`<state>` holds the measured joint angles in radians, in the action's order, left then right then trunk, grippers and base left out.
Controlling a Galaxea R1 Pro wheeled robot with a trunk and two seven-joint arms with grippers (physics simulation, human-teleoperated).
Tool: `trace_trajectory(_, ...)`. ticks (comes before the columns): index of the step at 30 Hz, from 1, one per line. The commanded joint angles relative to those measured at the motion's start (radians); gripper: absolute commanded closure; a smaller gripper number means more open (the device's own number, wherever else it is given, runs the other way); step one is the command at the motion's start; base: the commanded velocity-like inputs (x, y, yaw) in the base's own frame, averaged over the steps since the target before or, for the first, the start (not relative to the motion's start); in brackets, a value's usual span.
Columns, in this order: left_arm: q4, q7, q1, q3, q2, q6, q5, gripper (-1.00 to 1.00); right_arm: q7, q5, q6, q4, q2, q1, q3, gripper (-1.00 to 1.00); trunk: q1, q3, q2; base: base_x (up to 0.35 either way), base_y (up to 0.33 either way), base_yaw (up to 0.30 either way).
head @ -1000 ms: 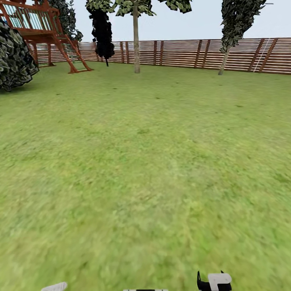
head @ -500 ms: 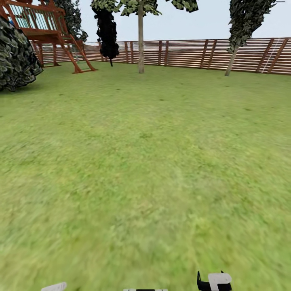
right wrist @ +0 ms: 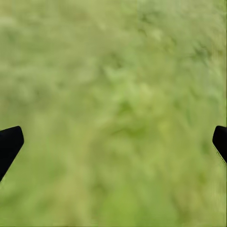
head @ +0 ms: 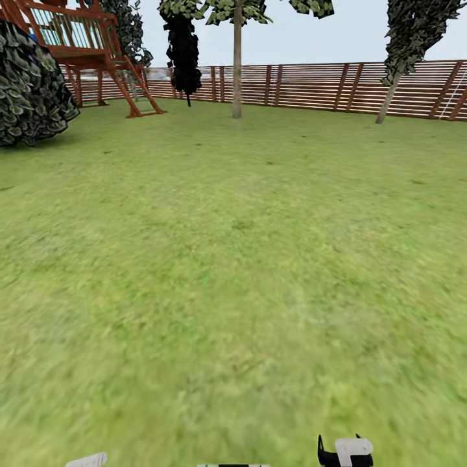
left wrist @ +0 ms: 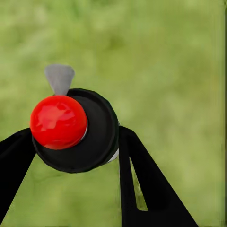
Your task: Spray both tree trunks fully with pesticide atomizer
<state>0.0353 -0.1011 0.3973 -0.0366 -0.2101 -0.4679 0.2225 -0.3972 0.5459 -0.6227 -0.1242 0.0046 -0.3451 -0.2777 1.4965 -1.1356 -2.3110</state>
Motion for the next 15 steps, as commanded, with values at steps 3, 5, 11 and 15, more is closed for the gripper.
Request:
trace_trajectory(3, 0.0, 0.0, 0.0, 0.0, 0.0, 0.0, 0.0, 1.0, 0.001, 0.0, 0.0, 0.0, 0.0, 0.0, 0.0, -1.0, 0.0, 0.0, 0.0, 0.34, 0.0, 0.0)
trace_trajectory(5, 0.0, 0.0, 0.0, 0.0, 0.0, 0.0, 0.001, 1.0, 0.001, 0.0, 0.0, 0.0, 0.001, 0.0, 0.0, -1.0, 0.0, 0.0, 0.0, 0.34, 0.0, 0.0)
trace_trajectory(11, 0.0, -0.001, 0.0, 0.0, 0.0, 0.0, 0.001, 1.0, 0.001, 0.0, 0.0, 0.0, 0.002, 0.0, 0.0, -1.0, 0.0, 0.0, 0.0, 0.34, 0.0, 0.0)
trace_trajectory(15, 0.0, 0.0, 0.0, 0.0, 0.0, 0.0, 0.001, 1.0, 0.001, 0.0, 0.0, 0.0, 0.002, 0.0, 0.0, -1.0, 0.0, 0.0, 0.0, 0.34, 0.0, 0.0)
